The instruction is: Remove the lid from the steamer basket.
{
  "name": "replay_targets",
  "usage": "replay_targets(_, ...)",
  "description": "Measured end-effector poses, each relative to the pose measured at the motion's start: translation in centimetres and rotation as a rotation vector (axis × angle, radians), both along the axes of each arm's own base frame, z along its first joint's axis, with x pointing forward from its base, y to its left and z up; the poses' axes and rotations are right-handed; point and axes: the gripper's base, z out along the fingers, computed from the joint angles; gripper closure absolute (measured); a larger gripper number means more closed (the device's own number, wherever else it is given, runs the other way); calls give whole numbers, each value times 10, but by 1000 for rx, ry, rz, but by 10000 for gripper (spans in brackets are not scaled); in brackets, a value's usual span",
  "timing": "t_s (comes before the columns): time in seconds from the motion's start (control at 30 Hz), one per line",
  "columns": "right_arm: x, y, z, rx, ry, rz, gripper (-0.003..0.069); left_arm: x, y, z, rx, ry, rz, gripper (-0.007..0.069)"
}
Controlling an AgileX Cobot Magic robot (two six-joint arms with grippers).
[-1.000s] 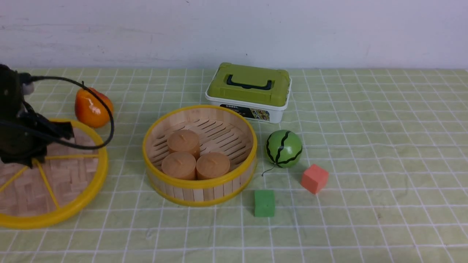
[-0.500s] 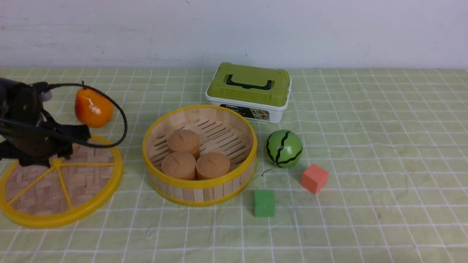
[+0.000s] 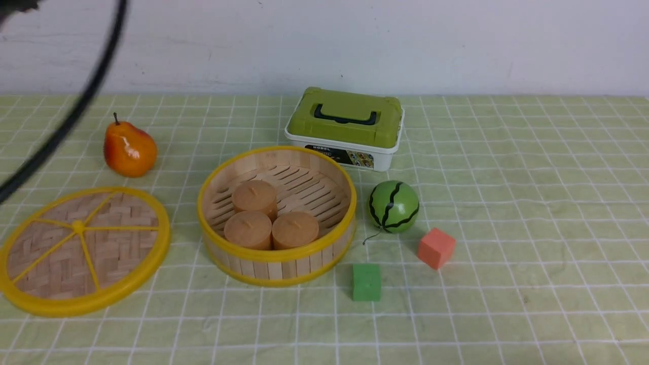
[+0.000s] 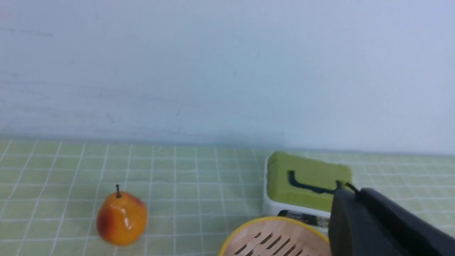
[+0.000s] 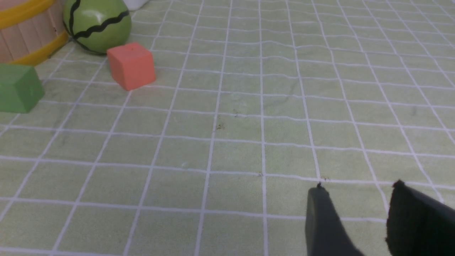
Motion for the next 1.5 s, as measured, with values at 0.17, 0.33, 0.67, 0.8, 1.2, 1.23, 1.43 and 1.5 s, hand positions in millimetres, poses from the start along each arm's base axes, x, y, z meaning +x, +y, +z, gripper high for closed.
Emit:
replay_targets(0.17,0,0,0,0,0,0,418,-47,14,-27,-42,-28,-9,637)
replay_targets(0.33,0,0,0,0,0,0,418,-87,28,-95,-7,5,4,637)
replay_targets(0.67,0,0,0,0,0,0,418,-112,37,-193,14,61,6,637)
replay_targets(0.8,0,0,0,0,0,0,418,-106,35,-227,44,154,7,637)
replay_targets(1.2,0,0,0,0,0,0,418,-106,35,-275,32,182,38,637)
replay_targets(1.23,0,0,0,0,0,0,418,-106,35,-281,-4,178,55,637)
replay_targets(1.43,0,0,0,0,0,0,418,-104,38,-289,-89,191,167,637)
replay_targets(1.5,0,0,0,0,0,0,418,-105,39,-291,-49,208,166,637)
